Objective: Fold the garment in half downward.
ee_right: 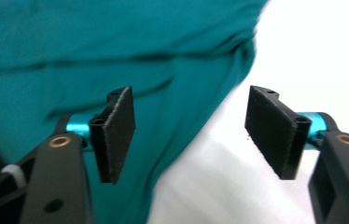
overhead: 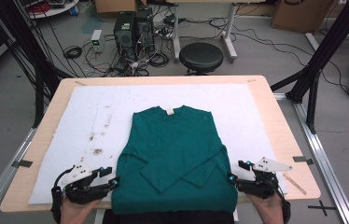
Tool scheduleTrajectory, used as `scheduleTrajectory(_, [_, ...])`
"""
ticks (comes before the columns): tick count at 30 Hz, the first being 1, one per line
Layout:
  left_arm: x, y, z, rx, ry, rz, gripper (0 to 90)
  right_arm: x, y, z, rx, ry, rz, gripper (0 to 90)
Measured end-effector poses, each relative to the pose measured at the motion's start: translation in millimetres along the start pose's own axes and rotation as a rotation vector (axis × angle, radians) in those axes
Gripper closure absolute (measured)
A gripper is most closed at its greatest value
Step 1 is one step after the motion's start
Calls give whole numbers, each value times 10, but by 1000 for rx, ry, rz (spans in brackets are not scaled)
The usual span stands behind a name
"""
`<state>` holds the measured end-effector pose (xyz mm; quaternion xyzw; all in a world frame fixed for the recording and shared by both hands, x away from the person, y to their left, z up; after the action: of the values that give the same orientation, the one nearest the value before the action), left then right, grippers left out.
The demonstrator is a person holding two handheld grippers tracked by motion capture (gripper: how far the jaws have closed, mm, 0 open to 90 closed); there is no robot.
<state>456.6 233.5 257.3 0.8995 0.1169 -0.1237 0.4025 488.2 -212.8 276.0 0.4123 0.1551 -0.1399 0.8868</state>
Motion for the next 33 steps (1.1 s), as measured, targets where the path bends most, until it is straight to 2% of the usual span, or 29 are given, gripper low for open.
scheduleTrajectory(2, [-77, 96, -84, -5, -6, 9, 422, -82, 84, 69, 13, 4, 20, 272])
scheduleTrajectory(6, [-227, 304, -248, -10, -16, 17, 379, -214, 281, 197, 45, -1, 25, 234])
scheduleTrajectory(7, [-259, 356, -292, -23, -8, 32, 370, -241, 329, 228, 52, -5, 29, 235])
scheduleTrajectory(11, [-355, 516, -441, -57, 12, 17, 368, -309, 502, 325, 78, -12, 29, 237])
scheduleTrajectory(14, [-414, 619, -543, -65, -2, -9, 368, -335, 588, 386, 119, -45, 19, 237])
scheduleTrajectory(17, [-460, 736, -632, -69, -19, -31, 370, -362, 631, 447, 148, -60, 27, 241])
scheduleTrajectory(18, [-467, 780, -663, -70, -22, -51, 371, -366, 643, 473, 156, -58, 25, 243])
scheduleTrajectory(22, [-525, 951, -777, -103, 2, -77, 383, -361, 697, 556, 152, -29, 15, 255])
scheduleTrajectory(25, [-578, 1064, -852, -117, -9, -83, 387, -350, 705, 558, 166, -31, 8, 273])
scheduleTrajectory(27, [-613, 1144, -891, -107, -21, -97, 394, -351, 695, 552, 174, -37, 19, 276])
scheduleTrajectory(33, [-773, 1406, -1002, -132, -5, -131, 395, -344, 693, 570, 160, -14, 16, 277])
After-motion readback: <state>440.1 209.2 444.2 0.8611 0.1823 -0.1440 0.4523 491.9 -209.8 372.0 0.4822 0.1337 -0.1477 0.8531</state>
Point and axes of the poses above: each handheld gripper's, and its own axes: y roughly forward along the jaws, x roughly out of its underside, z roughly to its right, the point moved 7 cm from there along y, roughly forward along the jaws, and after that the axes turned 10 degrees about z, right-handed, at the moved point
